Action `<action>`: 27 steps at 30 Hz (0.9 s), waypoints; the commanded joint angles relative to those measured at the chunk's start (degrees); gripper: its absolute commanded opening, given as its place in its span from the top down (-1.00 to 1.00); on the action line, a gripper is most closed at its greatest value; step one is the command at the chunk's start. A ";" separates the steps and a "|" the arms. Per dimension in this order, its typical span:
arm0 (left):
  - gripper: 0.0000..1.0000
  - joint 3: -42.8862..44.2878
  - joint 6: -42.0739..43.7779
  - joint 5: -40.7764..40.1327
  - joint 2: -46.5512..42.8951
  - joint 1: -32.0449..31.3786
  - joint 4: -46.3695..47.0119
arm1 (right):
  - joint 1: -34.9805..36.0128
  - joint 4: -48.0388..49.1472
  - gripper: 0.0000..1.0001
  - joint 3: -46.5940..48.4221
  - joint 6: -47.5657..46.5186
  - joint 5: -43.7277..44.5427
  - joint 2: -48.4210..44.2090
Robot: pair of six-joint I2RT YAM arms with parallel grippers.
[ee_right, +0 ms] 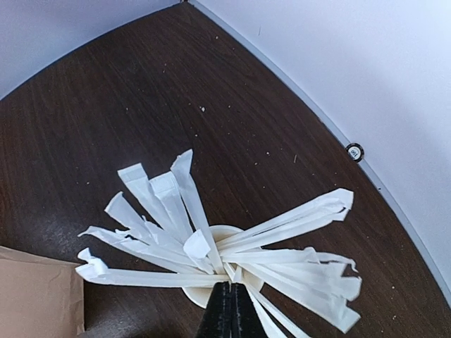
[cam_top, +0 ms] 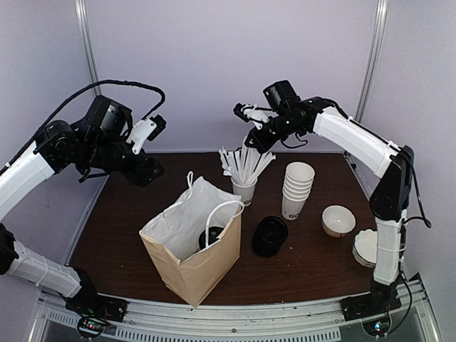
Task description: Pack the takeout coffee
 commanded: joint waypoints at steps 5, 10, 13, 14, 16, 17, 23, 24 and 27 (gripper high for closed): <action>-0.39 -0.20 0.68 1.61 1.91 0.45 3.59 | 0.37 0.72 1.00 -0.25 0.43 -1.50 -8.49; -0.39 0.79 1.48 0.42 2.19 0.62 3.14 | 0.53 -0.70 1.00 2.82 1.28 -5.73 -13.53; -0.39 1.54 1.95 -1.29 2.21 0.71 2.65 | 0.72 -1.62 1.00 3.63 1.79 -9.47 -17.09; -0.39 1.65 2.06 -1.74 2.16 0.84 2.63 | 0.84 -2.40 1.00 4.32 1.99 -11.10 -17.85; -0.39 1.75 2.33 -2.35 2.13 1.28 2.60 | 0.88 -3.64 1.00 5.88 2.71 -14.72 -19.00; -0.39 1.79 2.40 -2.53 2.21 1.45 2.62 | 0.88 -3.97 1.00 6.68 3.25 -16.79 -19.54; -0.39 1.88 2.19 -2.60 2.70 1.90 2.70 | 1.25 -4.86 1.00 10.39 6.47 -27.07 -21.20; -0.39 1.88 2.06 -2.61 2.85 1.94 2.73 | 1.39 -4.58 1.00 10.74 7.33 -28.84 -21.25; -0.39 1.88 2.01 -3.03 2.75 1.99 2.68 | 2.00 -3.73 1.00 10.92 9.93 -35.19 -21.29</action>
